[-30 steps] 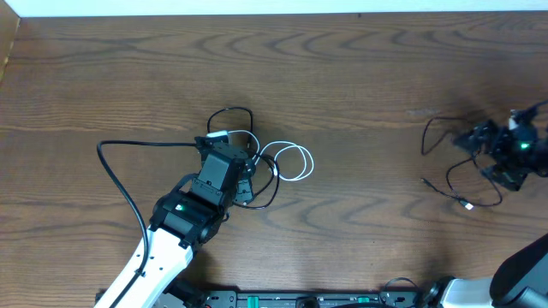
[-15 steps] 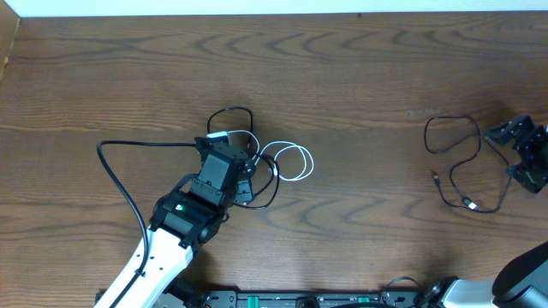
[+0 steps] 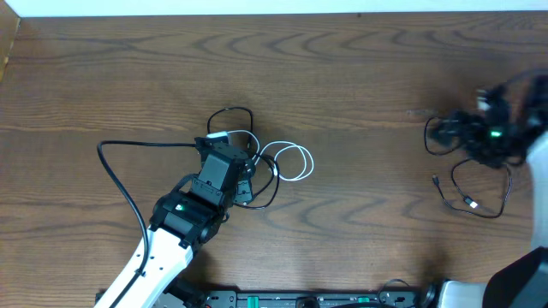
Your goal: Untangle cables
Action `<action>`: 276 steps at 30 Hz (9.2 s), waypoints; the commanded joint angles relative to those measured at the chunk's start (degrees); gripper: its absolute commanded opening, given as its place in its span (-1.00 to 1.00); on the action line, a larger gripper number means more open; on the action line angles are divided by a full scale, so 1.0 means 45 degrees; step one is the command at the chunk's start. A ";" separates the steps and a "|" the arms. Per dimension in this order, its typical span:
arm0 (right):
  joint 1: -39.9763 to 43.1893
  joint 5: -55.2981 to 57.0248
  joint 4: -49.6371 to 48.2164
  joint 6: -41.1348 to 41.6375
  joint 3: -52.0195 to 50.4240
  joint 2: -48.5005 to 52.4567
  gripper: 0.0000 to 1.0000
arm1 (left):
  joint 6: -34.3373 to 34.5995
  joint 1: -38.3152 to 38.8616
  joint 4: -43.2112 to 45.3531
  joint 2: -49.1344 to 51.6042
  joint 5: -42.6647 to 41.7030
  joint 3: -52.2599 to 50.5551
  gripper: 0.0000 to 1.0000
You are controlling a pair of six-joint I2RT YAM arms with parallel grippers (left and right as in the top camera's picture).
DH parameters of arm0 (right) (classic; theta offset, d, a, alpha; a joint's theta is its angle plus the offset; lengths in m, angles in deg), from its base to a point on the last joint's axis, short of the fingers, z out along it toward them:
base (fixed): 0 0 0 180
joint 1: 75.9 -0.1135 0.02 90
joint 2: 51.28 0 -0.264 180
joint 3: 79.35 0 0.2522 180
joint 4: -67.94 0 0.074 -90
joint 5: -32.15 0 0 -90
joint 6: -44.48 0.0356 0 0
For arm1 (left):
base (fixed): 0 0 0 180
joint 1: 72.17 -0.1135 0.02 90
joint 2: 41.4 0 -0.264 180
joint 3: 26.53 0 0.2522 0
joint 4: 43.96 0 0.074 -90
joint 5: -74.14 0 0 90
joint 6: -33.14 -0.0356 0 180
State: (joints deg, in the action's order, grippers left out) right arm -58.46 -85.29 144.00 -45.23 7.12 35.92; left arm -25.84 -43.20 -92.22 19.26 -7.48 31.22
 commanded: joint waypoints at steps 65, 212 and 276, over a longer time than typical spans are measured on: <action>0.2671 0.0369 -0.6164 0.1991 -0.2778 0.3769 0.57 | -0.0083 -0.0063 0.1593 0.5022 -0.1870 -0.0180 0.04; -0.7728 -0.1909 -0.9029 -0.2458 -0.2769 0.2589 -0.98 | -0.1506 0.1540 0.7839 -0.1846 -1.0336 0.0029 -0.84; -1.3279 0.2623 -0.5761 0.4410 -0.5207 0.2701 -0.30 | 0.0223 -0.0180 -0.1438 -0.1477 0.1710 0.0024 -0.44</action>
State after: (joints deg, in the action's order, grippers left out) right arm -117.78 -78.39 116.20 -27.22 -14.82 47.06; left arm -26.73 -42.63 -98.16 12.55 -1.77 30.87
